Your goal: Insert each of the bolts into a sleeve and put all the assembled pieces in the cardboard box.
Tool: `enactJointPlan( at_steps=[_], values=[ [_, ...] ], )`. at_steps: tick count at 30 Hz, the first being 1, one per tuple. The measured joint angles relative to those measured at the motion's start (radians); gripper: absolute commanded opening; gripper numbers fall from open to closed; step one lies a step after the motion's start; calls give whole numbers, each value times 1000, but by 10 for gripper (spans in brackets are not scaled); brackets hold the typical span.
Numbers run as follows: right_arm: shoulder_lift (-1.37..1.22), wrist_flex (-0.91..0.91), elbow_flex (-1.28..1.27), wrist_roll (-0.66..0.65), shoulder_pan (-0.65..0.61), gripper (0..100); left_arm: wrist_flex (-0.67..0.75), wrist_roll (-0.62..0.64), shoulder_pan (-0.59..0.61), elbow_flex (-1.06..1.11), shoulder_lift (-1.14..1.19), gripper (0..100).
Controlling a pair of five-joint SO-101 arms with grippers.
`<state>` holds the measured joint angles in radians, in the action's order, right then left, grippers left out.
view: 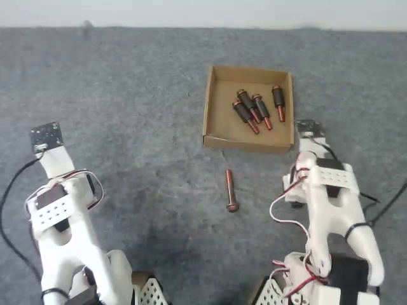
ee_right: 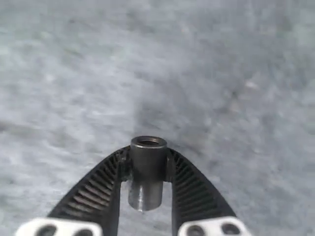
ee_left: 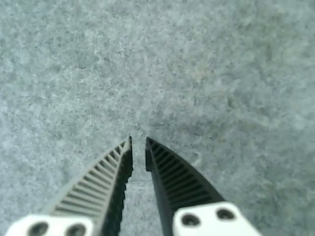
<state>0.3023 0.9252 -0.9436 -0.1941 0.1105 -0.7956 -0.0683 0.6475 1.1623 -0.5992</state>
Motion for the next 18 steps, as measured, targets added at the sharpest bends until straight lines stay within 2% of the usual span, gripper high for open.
enactJointPlan(
  at_steps=[5, 9, 14, 18],
  values=[
    [68, -18, -52, 15, 64, 6, -5, 5, -68, 0, 0, 44],
    [180, -57, -153, 17, 106, 6, -80, 2, -172, 0, -6, 44],
    [298, -71, -233, 17, 160, 6, -184, 11, -381, -74, -117, 45],
    [313, -86, -253, 17, 161, 6, -275, 103, -597, -164, -195, 45]
  ],
)
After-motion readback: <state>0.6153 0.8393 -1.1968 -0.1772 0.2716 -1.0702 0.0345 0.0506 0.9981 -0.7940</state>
